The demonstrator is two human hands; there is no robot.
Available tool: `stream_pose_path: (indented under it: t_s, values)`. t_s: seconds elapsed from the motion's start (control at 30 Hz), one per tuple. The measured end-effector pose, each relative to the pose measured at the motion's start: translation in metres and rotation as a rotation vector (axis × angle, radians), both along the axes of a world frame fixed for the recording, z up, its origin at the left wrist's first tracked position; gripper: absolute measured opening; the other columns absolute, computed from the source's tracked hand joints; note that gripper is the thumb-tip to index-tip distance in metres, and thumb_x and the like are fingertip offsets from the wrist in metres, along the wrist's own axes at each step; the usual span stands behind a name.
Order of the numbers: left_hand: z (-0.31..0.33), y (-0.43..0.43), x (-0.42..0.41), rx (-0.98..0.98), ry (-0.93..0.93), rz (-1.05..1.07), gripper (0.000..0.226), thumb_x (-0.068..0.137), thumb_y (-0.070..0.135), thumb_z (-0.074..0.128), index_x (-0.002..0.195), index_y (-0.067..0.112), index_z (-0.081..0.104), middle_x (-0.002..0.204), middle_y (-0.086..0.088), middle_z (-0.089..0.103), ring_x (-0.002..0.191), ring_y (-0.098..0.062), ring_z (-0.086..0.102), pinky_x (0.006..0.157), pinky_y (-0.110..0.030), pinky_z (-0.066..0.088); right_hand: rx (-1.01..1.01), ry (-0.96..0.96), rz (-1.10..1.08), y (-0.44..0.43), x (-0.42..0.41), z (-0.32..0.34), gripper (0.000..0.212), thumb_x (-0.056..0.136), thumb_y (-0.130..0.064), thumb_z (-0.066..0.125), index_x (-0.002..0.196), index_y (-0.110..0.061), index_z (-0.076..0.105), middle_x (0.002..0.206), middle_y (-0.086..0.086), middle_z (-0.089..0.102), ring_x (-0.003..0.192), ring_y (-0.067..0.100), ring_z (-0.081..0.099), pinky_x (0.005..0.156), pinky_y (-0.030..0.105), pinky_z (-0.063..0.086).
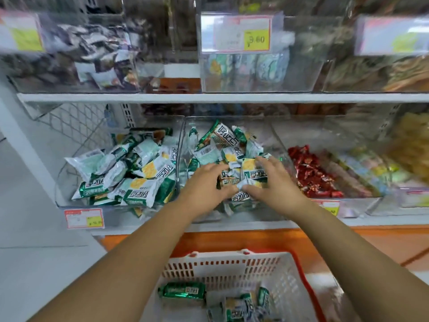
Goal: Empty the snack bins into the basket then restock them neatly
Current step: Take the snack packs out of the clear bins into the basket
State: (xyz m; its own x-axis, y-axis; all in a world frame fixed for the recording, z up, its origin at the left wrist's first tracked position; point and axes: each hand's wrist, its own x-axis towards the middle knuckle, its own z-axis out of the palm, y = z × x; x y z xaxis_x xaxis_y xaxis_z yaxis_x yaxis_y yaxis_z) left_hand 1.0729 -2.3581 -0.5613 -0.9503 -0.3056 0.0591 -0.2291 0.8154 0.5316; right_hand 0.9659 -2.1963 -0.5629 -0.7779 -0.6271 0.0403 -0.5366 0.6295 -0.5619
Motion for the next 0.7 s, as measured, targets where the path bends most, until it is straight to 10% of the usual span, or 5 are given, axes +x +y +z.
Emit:
stream_pose_path:
  t_s: [0.2, 0.47, 0.6, 0.7]
  values:
    - [-0.003, -0.004, -0.028, 0.172, -0.24, -0.126, 0.067, 0.082, 0.053, 0.07, 0.142, 0.035, 0.047, 0.147, 0.007, 0.046, 0.119, -0.013, 0.054, 0.092, -0.027, 0.048, -0.046, -0.168, -0.07, -0.018, -0.029, 0.002, 0.105, 0.078, -0.043, 0.076, 0.154, -0.028, 0.005, 0.159, 0.002, 0.018, 0.143, 0.027, 0.026, 0.112, 0.041, 0.031]
    - [-0.015, -0.016, -0.026, 0.221, -0.158, 0.06, 0.058, 0.082, 0.041, 0.075, 0.13, 0.016, 0.055, 0.135, -0.002, 0.052, 0.113, -0.018, 0.052, 0.089, -0.03, 0.045, -0.065, -0.146, -0.077, -0.029, -0.024, -0.004, 0.064, 0.081, -0.054, 0.068, 0.138, -0.033, 0.047, 0.148, -0.002, 0.021, 0.14, 0.025, 0.024, 0.113, 0.042, 0.03]
    - [-0.009, -0.012, -0.018, 0.256, 0.06, 0.204, 0.039, 0.091, 0.035, 0.067, 0.123, 0.02, 0.051, 0.129, -0.005, 0.051, 0.103, -0.018, 0.05, 0.074, -0.027, 0.037, -0.024, -0.161, -0.095, -0.028, -0.029, -0.006, 0.086, 0.078, -0.054, 0.07, 0.15, -0.039, 0.024, 0.162, 0.002, -0.002, 0.149, 0.03, 0.004, 0.116, 0.049, 0.019]
    - [-0.005, -0.011, -0.018, 0.357, 0.129, 0.264, 0.049, 0.095, 0.036, 0.061, 0.139, 0.025, 0.041, 0.143, -0.004, 0.048, 0.116, -0.021, 0.05, 0.08, -0.025, 0.035, 0.048, -0.105, -0.103, -0.032, -0.026, -0.007, 0.106, 0.074, -0.059, 0.072, 0.153, -0.035, 0.005, 0.157, 0.011, 0.023, 0.145, 0.031, 0.017, 0.113, 0.048, 0.026]
